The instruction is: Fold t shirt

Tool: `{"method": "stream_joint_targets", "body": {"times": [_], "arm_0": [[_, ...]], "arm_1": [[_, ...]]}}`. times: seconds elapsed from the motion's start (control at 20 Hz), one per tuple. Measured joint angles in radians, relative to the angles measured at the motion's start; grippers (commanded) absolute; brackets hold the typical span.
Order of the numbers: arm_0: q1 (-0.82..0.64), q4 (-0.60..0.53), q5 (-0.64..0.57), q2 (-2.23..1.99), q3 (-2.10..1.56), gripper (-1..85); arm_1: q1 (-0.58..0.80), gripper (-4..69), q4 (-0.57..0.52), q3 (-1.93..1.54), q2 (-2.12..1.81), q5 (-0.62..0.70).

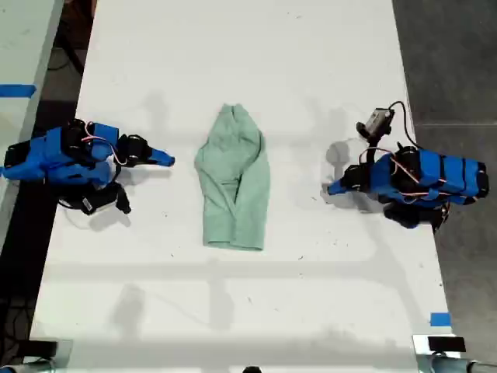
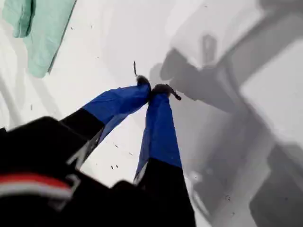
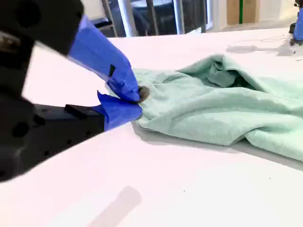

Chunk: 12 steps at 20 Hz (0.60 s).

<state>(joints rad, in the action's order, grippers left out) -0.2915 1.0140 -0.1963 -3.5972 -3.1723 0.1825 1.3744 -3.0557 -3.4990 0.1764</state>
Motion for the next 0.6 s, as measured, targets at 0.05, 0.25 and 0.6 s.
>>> {"method": "stream_joint_targets", "body": {"times": [0.05, 0.25, 0.6], "arm_0": [[0.0, 0.0, 0.002, 0.0, 0.0, -0.1], [0.0, 0.009, 0.015, 0.0, 0.0, -0.1], [0.002, 0.009, 0.015, 0.0, 0.0, -0.1]], "arm_1": [[0.0, 2.3, 0.0, 0.0, 0.0, 0.0], [0.0, 2.3, 0.0, 0.0, 0.0, 0.048], [0.0, 2.3, 0.0, 0.0, 0.0, 0.048]]}}
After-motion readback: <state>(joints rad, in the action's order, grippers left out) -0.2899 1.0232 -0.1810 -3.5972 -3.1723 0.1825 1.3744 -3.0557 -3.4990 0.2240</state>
